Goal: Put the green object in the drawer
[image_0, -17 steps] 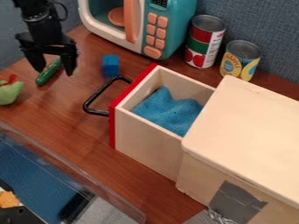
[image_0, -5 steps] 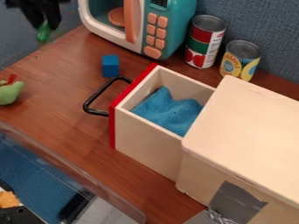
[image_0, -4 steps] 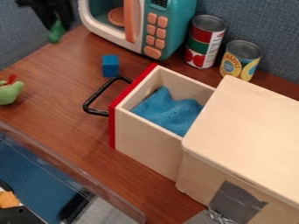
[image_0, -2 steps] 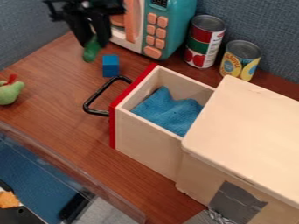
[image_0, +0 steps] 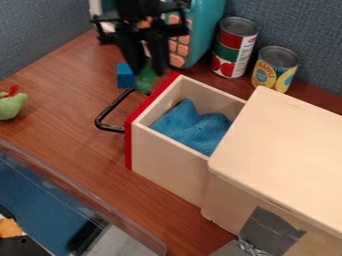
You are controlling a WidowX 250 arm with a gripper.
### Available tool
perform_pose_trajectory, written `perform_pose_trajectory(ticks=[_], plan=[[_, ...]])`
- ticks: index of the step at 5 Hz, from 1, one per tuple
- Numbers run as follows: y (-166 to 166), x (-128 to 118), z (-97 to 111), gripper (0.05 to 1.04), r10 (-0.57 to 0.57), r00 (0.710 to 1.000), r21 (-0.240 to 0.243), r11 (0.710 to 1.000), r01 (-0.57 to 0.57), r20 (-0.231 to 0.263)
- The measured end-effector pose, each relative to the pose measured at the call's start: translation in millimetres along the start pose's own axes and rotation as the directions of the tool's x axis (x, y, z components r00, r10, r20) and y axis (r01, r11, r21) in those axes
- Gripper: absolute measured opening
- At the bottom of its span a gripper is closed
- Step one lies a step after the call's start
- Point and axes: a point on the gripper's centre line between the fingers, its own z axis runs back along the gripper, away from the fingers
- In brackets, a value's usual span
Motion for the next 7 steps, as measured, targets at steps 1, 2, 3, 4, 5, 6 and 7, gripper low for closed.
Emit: perform_pose_trajectory(ticks=[1, 2, 3, 4, 5, 6, 7], plan=[[-14, -1, -17, 0.309, 0.008, 0.999, -0.028, 1.000, -0.010, -0.042], [-29, 0, -34, 0.309, 0.020, 0.997, -0.058, 0.998, -0.024, -0.069], [-34, 6, -51, 0.309, 0.063, 0.996, -0.075, 0.995, -0.068, -0.061], [-29, 6, -62, 0.373, 0.071, 0.997, -0.068, 0.995, -0.074, -0.043], [-22, 1, -68, 0.683, 0.078, 0.996, -0.065, 0.995, -0.080, -0.044], [-9, 4, -40, 0.960, 0.091, 0.996, -0.066, 0.994, -0.090, 0.013], [16, 9, -18, 1.004, 0.080, 0.995, 0.004, 0.997, -0.081, 0.067]])
